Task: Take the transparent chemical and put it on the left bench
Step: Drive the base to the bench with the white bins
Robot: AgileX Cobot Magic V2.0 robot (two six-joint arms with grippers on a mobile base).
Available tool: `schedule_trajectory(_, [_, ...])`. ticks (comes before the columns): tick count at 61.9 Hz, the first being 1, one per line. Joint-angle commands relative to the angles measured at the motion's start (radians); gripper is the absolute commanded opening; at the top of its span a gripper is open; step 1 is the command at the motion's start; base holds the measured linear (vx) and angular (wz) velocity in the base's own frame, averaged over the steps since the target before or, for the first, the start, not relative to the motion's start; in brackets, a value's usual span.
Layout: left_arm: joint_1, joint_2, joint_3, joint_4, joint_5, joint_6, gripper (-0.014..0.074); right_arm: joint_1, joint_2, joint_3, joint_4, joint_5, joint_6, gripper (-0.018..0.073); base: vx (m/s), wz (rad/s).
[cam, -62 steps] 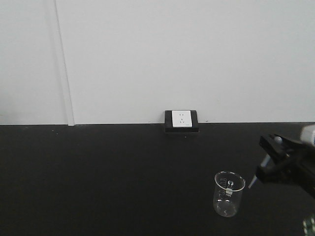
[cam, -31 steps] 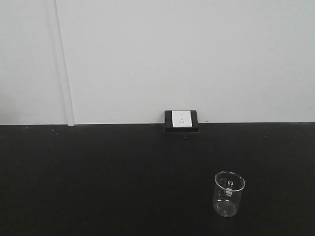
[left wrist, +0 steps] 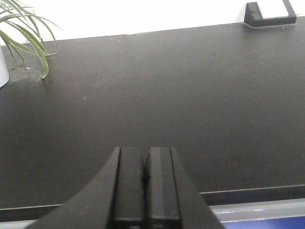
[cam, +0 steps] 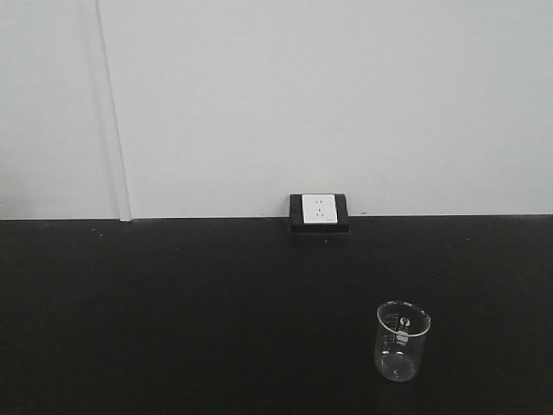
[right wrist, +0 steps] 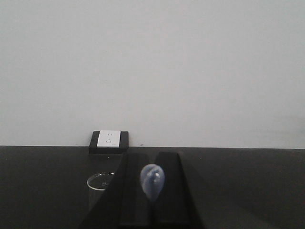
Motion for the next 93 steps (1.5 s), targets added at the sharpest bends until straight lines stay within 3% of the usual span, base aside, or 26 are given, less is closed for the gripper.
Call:
schedule_trajectory(1, [-0.002, -0.019, 0.016, -0.001, -0.078, -0.008, -0.0003, -0.006, 0.012, -0.027, -0.003, -0.061, 0.000, 0.0000, 0.00, 0.00])
schedule_trajectory(42, [-0.002, -0.019, 0.016, -0.001, -0.078, -0.008, -0.0003, -0.006, 0.012, -0.027, -0.003, -0.061, 0.000, 0.0000, -0.06, 0.00])
schedule_trajectory(93, [-0.002, -0.019, 0.016, -0.001, -0.078, -0.008, -0.0003, -0.006, 0.012, -0.027, -0.003, -0.061, 0.000, 0.0000, -0.34, 0.02])
